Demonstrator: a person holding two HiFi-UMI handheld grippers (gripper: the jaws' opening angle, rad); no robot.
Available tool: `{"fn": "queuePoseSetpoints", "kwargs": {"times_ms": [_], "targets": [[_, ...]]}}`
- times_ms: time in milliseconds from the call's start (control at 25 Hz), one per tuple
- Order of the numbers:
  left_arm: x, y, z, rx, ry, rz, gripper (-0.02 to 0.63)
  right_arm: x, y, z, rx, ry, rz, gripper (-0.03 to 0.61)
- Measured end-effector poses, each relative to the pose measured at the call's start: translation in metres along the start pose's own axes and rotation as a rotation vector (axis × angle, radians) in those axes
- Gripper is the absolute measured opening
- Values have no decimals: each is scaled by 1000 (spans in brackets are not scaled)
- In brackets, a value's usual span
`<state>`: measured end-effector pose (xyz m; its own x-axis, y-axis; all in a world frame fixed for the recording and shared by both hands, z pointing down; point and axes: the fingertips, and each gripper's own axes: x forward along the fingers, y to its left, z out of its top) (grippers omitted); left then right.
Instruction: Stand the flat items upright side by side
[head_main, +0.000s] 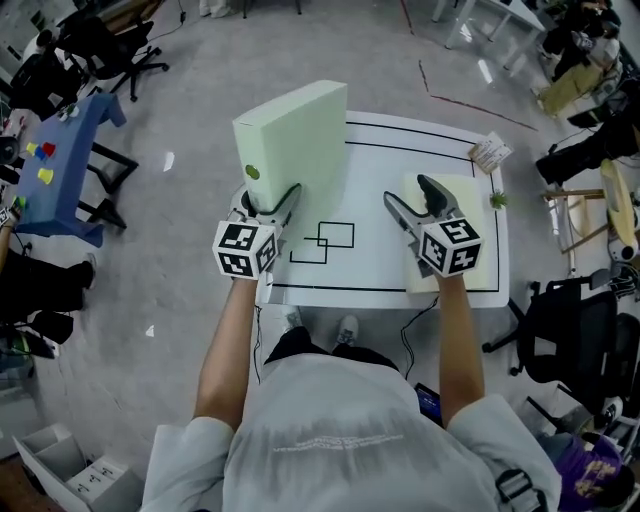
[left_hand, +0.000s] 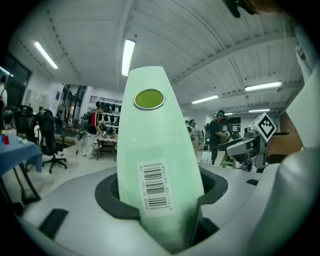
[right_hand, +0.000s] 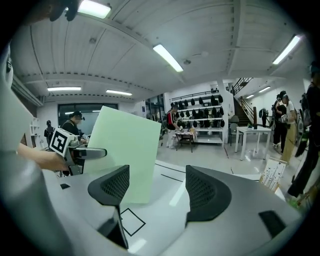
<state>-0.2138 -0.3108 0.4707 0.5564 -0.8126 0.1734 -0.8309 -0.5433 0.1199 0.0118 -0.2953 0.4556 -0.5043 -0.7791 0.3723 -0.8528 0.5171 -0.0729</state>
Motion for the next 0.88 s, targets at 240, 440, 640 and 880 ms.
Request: {"fn": "queuePoseSetpoints", "kwargs": {"times_ms": [240, 440, 640, 880], "targets": [[17, -27, -7, 139, -60, 169, 296, -20, -20, -22, 7, 11, 0, 367], [28, -45, -13, 255, -63, 330, 318, -29, -32, -35, -15, 20, 17, 367], [29, -51, -28, 211, -45, 405, 329, -33, -33, -35, -49, -7, 40, 367], [24, -62, -67, 91, 28, 417, 336, -40, -38, -40, -63, -12, 49, 367]]}}
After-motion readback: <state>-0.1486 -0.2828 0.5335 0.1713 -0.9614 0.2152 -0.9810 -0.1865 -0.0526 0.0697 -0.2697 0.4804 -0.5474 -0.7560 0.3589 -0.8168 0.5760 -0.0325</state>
